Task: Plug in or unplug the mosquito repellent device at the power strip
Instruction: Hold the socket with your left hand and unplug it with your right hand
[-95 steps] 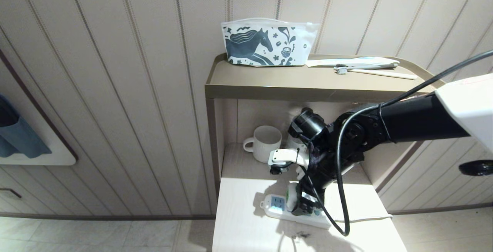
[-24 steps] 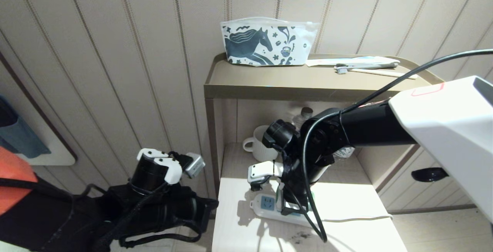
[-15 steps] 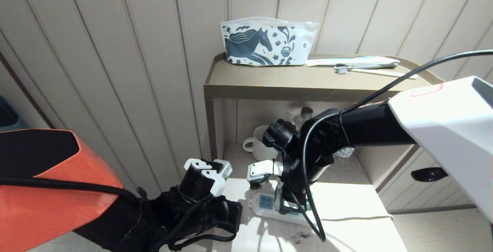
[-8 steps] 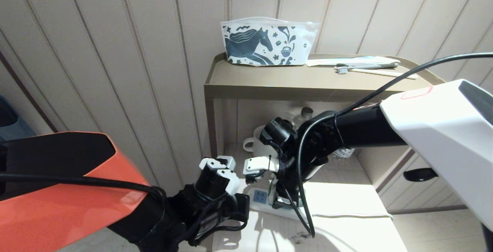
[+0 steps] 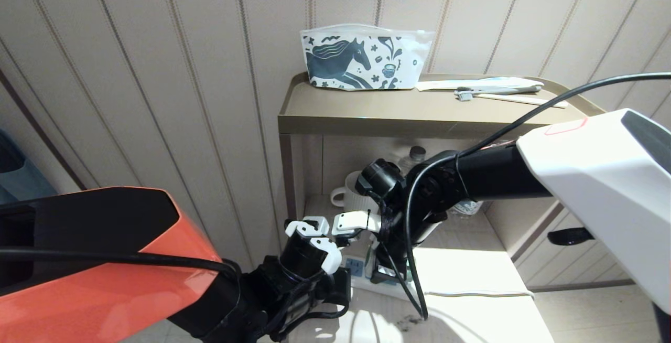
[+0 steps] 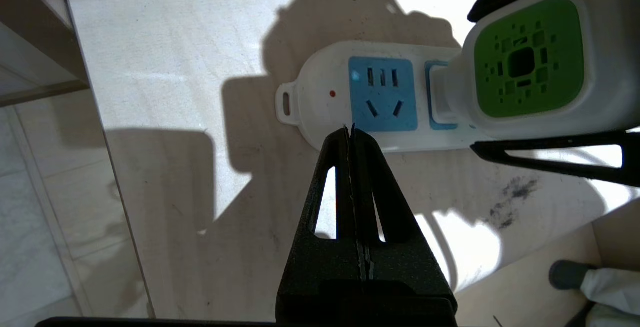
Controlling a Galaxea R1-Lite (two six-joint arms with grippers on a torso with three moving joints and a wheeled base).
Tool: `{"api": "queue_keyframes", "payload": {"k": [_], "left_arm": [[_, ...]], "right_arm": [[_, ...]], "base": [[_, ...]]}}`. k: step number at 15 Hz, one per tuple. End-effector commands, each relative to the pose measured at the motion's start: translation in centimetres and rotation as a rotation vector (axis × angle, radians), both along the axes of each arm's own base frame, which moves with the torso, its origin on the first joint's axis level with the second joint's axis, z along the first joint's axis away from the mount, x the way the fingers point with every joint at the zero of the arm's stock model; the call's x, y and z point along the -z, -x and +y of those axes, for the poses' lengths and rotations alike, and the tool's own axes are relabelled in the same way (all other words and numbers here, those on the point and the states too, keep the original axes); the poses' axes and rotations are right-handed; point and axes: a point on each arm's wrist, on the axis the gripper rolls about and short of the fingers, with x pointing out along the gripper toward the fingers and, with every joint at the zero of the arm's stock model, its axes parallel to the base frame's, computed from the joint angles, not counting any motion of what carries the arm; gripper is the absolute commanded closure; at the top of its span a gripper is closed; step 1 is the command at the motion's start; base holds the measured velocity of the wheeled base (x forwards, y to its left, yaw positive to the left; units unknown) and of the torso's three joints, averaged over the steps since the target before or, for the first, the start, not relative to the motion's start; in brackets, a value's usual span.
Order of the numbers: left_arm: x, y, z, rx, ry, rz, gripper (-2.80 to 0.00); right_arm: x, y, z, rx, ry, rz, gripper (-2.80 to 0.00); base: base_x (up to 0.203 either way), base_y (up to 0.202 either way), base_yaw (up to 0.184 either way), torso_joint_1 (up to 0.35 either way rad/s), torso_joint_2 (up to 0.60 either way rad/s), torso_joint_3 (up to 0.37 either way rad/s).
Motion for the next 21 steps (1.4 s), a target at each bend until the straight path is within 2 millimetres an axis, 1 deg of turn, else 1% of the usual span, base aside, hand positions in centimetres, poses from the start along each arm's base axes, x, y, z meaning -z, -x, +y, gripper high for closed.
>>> {"api": "queue_keyframes", "payload": {"k": [1, 8, 9, 13, 15, 16, 19, 21], "left_arm": [[0.1, 0.0, -0.2, -0.008, 0.001, -0.006, 0.0], [0.3, -0.4, -0.6, -0.046, 0.004, -0.044, 0.0], [0.5, -0.5, -0.8, -0.064, -0.006, -0.053, 0.0], [0.1, -1.3, -1.4, -0.164, 0.013, -0.083, 0.0], [0.7, -1.4, -1.4, -0.215, -0.022, -0.098, 0.0], [0.7, -1.5, -1.4, -0.233, -0.034, -0.103, 0.0], [1.2, -0.7, -1.1, -0.286, -0.055, -0.03, 0.0], [0.9, -0.5, -1.4, -0.296, -0.036, -0.017, 0.0]], "right_arm": [[0.3, 0.0, 0.1, -0.005, 0.008, 0.007, 0.0], [0.4, -0.3, 0.2, -0.002, 0.005, 0.003, 0.0], [0.3, -0.3, 0.2, -0.002, 0.004, 0.002, 0.0], [0.3, -0.2, 0.0, 0.015, 0.0, 0.009, 0.0], [0.3, -0.3, 0.1, 0.023, -0.003, 0.009, 0.0], [0.4, -0.4, 0.1, 0.028, -0.005, 0.011, 0.0], [0.3, -0.4, 0.1, 0.03, -0.013, 0.013, 0.0], [0.3, -0.4, 0.2, 0.028, -0.013, 0.012, 0.0]], "base": [[0.0, 0.0, 0.0, 0.0, 0.0, 0.0], [0.0, 0.0, 0.0, 0.0, 0.0, 0.0], [0.0, 0.0, 0.0, 0.0, 0.0, 0.0], [0.0, 0.0, 0.0, 0.0, 0.0, 0.0], [0.0, 0.0, 0.0, 0.0, 0.0, 0.0], [0.0, 0.0, 0.0, 0.0, 0.0, 0.0], [0.0, 0.0, 0.0, 0.0, 0.0, 0.0], [0.0, 0.0, 0.0, 0.0, 0.0, 0.0]]}}
